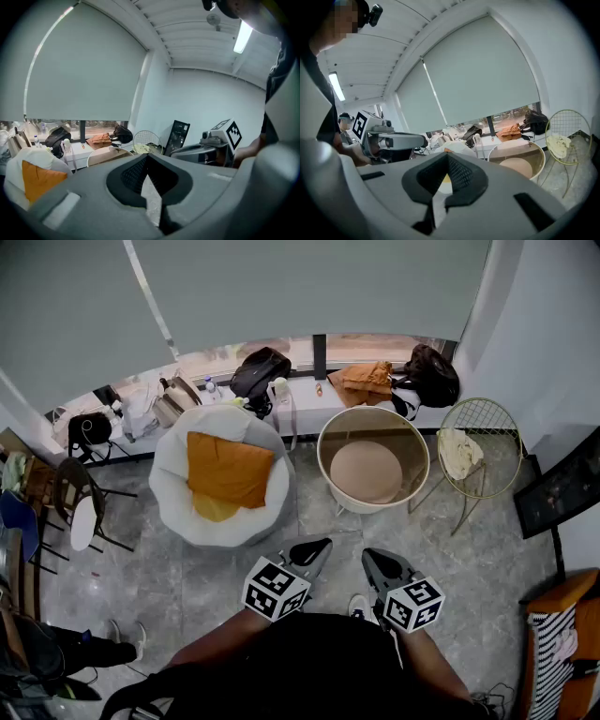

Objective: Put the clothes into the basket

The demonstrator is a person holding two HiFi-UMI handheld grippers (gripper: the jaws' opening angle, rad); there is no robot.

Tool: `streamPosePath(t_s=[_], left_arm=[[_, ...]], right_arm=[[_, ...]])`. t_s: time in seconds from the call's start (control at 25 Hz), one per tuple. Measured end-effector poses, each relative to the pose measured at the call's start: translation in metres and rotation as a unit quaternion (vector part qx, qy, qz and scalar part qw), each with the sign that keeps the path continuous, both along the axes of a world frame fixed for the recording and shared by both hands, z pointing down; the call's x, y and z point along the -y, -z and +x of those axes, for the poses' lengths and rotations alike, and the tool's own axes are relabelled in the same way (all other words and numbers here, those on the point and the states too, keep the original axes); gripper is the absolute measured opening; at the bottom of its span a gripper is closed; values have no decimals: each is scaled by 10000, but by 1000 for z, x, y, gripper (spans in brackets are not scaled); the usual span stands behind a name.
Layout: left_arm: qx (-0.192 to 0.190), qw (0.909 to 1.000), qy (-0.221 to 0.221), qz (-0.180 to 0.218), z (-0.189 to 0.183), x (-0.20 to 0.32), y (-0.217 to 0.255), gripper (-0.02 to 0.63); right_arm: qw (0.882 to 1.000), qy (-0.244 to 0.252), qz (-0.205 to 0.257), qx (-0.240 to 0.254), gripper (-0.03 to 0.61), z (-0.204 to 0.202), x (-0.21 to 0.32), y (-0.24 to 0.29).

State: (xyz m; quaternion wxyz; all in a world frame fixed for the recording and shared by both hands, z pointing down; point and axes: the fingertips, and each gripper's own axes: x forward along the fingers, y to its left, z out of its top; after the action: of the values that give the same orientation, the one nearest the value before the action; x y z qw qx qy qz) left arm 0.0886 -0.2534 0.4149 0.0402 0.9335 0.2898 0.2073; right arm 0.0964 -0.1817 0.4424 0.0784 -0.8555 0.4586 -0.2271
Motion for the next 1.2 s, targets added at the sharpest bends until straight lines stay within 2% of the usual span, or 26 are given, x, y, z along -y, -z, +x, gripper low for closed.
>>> streamPosePath(t_s=[0.64, 0.8, 1.2], left_arm=[[-46, 10000, -38, -10, 5, 0, 7, 0], [-51, 10000, -22, -33, 5, 4, 8, 0], [15, 9999, -121, -49, -3, 11, 3, 0]], right_arm=[[10000, -16, -3, -23, 12, 4, 2, 3], [9997, 40, 170, 175, 14, 2, 8, 4], [9996, -266, 54, 70, 15, 4, 12, 6]])
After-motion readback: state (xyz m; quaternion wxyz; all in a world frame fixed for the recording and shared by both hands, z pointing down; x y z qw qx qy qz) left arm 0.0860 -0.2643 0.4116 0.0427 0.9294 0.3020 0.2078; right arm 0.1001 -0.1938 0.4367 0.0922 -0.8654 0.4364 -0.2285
